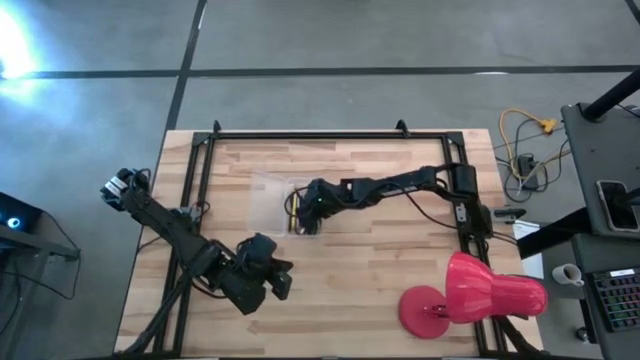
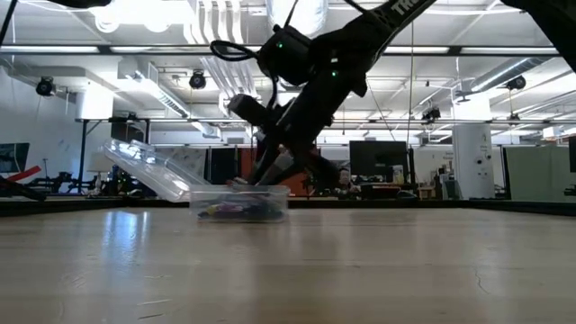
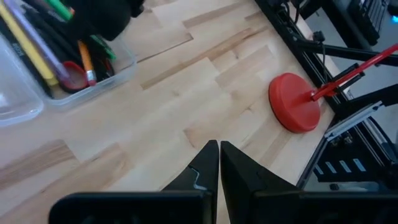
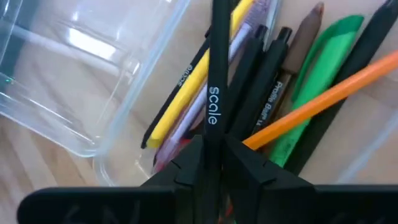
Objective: Pick & place school supplies into a supply box
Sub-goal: Put the black pen into the transparent supply box, then close the transparent supply box, then return to Home Position
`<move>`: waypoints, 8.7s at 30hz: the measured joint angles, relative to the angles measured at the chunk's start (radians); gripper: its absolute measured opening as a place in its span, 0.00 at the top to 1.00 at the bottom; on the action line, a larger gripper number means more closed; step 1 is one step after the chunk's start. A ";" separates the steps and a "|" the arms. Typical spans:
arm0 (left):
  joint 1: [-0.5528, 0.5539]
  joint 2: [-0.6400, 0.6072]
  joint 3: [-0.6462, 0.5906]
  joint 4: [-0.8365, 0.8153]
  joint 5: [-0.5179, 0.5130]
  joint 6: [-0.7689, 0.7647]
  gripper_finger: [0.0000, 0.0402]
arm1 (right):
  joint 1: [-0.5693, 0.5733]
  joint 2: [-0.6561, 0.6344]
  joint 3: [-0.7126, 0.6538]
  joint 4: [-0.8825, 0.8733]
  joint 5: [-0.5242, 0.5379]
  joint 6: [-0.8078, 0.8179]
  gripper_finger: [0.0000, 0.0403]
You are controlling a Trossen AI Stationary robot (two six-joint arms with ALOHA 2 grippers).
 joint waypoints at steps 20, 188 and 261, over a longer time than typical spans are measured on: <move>0.000 0.000 0.000 -0.052 0.001 -0.015 1.00 | 0.005 -0.021 0.071 -0.068 0.031 -0.188 0.72; 0.459 -0.038 -0.445 0.642 0.247 0.233 1.00 | 0.049 -0.362 -0.383 -0.076 0.164 -0.219 0.85; 0.454 -1.211 -1.264 1.054 0.267 0.558 1.00 | -0.036 -1.757 -1.253 0.305 -0.278 -0.393 0.85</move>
